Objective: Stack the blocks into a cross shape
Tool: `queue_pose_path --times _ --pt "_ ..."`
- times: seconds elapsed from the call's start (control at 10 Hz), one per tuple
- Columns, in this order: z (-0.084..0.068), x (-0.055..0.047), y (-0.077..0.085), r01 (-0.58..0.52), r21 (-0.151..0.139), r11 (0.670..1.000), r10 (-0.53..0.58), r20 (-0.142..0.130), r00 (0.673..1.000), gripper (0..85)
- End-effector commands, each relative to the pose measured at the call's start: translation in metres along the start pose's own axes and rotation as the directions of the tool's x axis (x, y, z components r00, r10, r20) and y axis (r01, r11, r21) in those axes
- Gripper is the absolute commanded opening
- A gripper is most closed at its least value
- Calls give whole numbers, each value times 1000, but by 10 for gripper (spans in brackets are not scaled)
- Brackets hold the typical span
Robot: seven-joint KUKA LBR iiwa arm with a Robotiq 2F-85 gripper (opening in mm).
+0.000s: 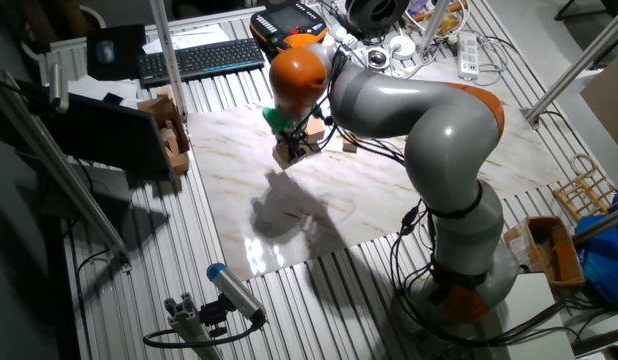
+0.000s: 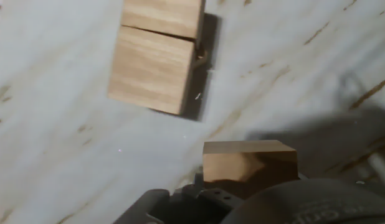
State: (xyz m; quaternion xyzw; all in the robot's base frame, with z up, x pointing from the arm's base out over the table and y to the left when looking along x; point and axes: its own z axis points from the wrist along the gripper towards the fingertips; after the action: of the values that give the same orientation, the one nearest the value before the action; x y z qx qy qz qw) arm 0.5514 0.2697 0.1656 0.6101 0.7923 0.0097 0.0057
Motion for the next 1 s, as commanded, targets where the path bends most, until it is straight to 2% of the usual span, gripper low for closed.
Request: queue_pose_path --times 0.0,0.2,0.4,0.8,0.9 --pt "-38 -2 3 3 2 1000 -3 0 1000 0" --pt "-55 -9 7 23 0 1000 -23 2 1000 0" --pt "-62 -18 13 65 -8 998 -64 15 998 0" --pt "-59 -33 20 163 -13 987 -162 33 986 0" --pt "-54 -38 23 186 -25 982 -186 21 982 0"
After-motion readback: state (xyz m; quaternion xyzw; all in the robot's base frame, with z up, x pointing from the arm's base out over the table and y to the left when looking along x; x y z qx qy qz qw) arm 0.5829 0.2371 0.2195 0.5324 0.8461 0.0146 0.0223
